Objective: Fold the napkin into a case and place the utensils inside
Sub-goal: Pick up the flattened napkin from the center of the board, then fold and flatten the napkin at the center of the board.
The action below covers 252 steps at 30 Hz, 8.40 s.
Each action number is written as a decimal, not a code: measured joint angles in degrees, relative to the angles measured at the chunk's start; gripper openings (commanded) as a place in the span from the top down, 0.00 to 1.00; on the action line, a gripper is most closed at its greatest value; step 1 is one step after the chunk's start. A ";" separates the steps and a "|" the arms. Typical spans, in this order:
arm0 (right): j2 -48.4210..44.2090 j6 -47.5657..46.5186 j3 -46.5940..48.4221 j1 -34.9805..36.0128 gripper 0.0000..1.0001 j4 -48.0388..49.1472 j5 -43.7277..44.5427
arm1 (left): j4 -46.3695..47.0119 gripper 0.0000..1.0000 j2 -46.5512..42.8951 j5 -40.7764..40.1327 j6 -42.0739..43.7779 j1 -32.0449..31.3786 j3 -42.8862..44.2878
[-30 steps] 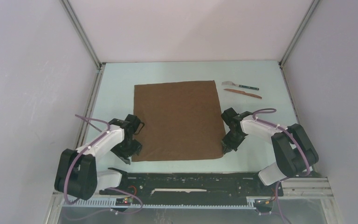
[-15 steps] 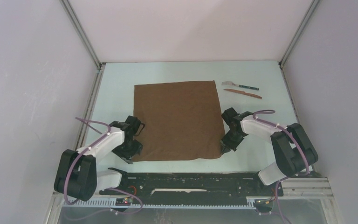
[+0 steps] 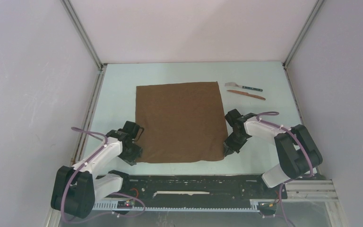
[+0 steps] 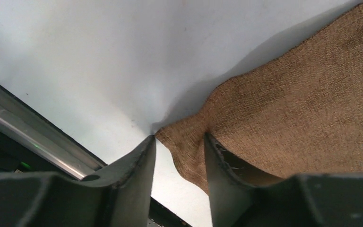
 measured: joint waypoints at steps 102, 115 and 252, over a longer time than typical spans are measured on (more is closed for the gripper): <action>8.92 -40.11 21.84 -12.41 1.00 10.88 -15.93 | 18.84 1.00 13.46 27.47 37.64 21.51 8.87; 4.20 -40.15 12.13 -13.11 1.00 14.36 -17.05 | 15.78 1.00 7.48 22.80 37.38 21.46 6.80; 7.58 -40.79 12.96 -0.46 0.34 18.03 -14.75 | 0.81 0.37 0.81 16.04 28.81 17.68 9.70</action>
